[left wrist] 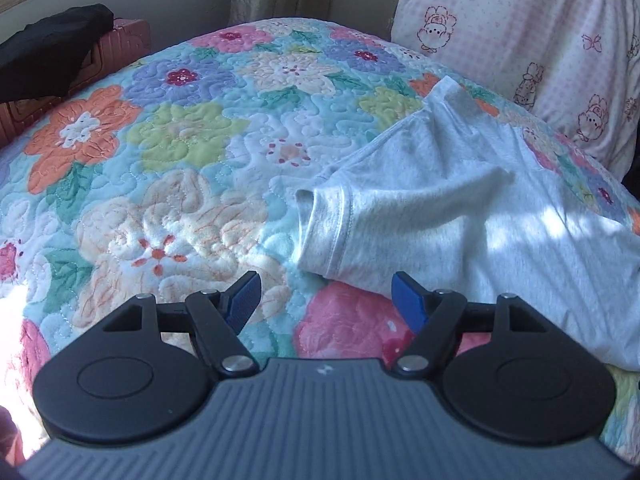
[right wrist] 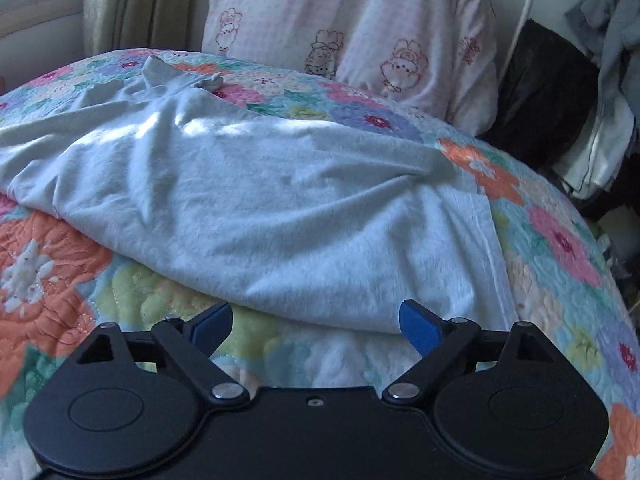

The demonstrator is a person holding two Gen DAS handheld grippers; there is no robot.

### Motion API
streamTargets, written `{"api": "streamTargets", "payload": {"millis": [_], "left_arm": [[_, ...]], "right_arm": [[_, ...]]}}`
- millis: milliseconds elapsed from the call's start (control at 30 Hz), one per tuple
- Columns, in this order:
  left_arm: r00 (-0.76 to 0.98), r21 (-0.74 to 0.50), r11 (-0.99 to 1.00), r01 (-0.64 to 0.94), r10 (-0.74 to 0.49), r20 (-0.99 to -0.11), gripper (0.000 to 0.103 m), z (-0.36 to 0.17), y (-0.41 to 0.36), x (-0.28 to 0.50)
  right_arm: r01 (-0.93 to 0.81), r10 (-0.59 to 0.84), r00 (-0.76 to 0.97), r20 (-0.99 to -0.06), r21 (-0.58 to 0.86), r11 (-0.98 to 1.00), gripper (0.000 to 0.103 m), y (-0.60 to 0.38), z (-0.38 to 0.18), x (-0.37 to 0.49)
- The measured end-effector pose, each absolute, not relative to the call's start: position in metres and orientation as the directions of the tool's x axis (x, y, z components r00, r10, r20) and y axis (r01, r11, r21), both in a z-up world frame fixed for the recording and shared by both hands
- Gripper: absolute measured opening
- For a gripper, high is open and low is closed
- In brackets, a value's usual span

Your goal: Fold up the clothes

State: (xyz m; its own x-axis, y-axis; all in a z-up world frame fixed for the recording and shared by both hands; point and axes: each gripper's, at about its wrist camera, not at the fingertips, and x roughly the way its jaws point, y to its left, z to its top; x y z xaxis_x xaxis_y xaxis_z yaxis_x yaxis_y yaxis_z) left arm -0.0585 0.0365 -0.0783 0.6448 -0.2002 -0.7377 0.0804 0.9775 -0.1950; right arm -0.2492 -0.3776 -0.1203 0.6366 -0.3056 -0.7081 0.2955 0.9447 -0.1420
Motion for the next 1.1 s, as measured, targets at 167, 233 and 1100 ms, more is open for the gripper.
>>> {"api": "streamTargets", "payload": {"millis": [167, 233, 1100], "left_arm": [[0.600, -0.336, 0.934, 0.123, -0.340, -0.724, 0.073, -0.090, 0.039, -0.061], [0.557, -0.436, 0.890, 0.134, -0.431, -0.709, 0.073, -0.101, 0.033, -0.058], [0.632, -0.631, 0.776, -0.016, -0.481, -0.607, 0.046, -0.149, 0.013, 0.009]], "right_arm": [[0.378, -0.201, 0.676, -0.709, 0.099, 0.920, 0.094, -0.412, -0.119, -0.267], [0.414, -0.170, 0.693, -0.701, 0.194, 0.889, 0.094, -0.427, -0.124, -0.273], [0.484, -0.074, 0.827, -0.557, 0.640, 0.597, 0.094, -0.505, -0.162, -0.288]]}}
